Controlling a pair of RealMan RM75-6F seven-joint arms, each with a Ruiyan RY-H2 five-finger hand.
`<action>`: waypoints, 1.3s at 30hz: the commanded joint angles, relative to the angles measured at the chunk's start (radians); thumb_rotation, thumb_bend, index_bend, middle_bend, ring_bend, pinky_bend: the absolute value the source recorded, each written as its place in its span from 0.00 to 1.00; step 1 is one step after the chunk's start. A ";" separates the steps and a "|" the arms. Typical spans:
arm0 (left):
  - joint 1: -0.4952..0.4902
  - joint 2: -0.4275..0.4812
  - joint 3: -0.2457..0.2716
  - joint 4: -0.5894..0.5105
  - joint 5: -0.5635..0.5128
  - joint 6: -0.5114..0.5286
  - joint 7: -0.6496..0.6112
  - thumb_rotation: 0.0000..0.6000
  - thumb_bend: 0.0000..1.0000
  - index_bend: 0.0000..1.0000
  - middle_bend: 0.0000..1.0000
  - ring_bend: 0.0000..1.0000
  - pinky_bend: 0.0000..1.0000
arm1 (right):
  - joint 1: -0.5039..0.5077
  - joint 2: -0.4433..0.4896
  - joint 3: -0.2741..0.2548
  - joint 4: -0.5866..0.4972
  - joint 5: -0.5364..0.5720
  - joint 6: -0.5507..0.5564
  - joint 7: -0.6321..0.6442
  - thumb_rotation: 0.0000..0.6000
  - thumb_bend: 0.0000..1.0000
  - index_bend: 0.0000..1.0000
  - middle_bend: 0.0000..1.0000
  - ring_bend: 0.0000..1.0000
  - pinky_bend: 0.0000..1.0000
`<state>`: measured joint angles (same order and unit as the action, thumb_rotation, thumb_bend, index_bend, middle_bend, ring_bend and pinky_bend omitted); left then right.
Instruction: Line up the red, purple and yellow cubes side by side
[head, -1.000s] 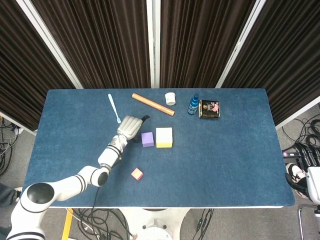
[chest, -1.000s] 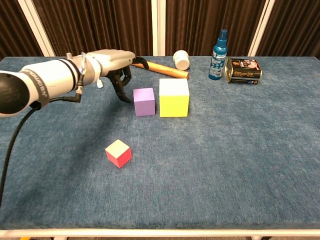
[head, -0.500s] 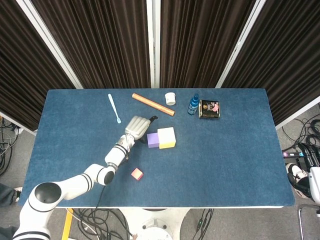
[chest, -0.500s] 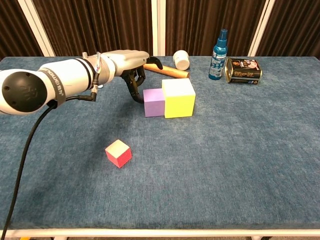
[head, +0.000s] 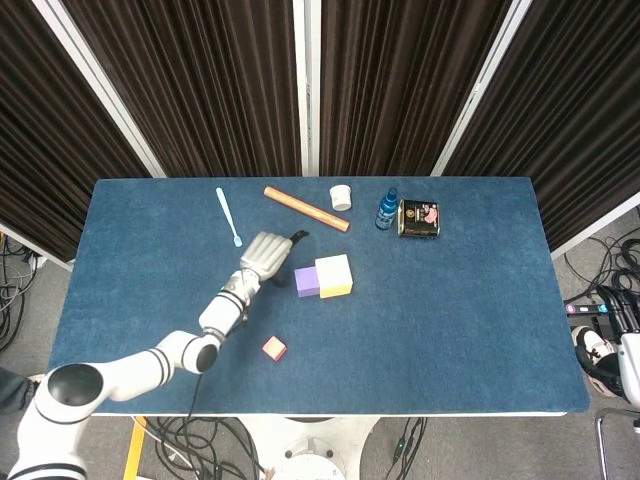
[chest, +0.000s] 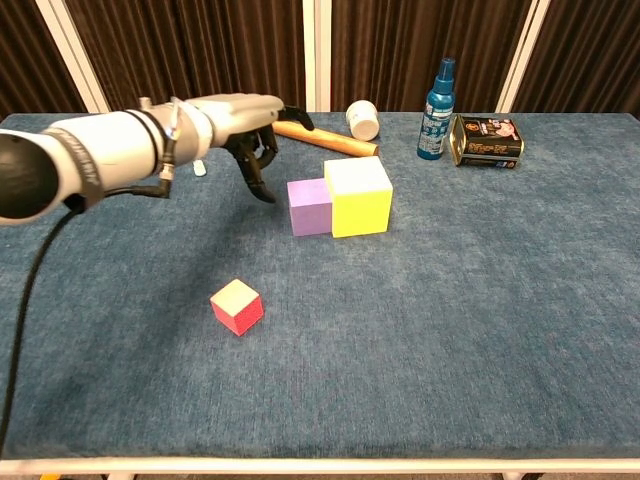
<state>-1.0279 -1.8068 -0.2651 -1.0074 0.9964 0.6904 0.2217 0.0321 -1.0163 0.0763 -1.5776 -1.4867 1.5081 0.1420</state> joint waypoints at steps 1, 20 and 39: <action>0.095 0.136 0.039 -0.208 0.042 0.111 0.011 1.00 0.12 0.18 0.86 0.92 0.99 | 0.004 -0.003 0.000 0.004 -0.009 0.000 0.006 1.00 0.21 0.00 0.08 0.00 0.08; 0.261 0.385 0.248 -0.696 0.193 0.160 0.015 1.00 0.23 0.40 0.88 0.92 0.99 | 0.021 -0.022 -0.010 0.012 -0.054 0.002 0.023 1.00 0.21 0.00 0.08 0.00 0.08; 0.237 0.228 0.244 -0.612 0.110 0.135 0.108 1.00 0.30 0.42 0.88 0.92 0.99 | 0.014 -0.018 -0.014 0.012 -0.043 0.006 0.025 1.00 0.21 0.00 0.08 0.00 0.08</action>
<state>-0.7893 -1.5739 -0.0215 -1.6235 1.1109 0.8268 0.3256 0.0457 -1.0342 0.0621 -1.5650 -1.5294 1.5140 0.1669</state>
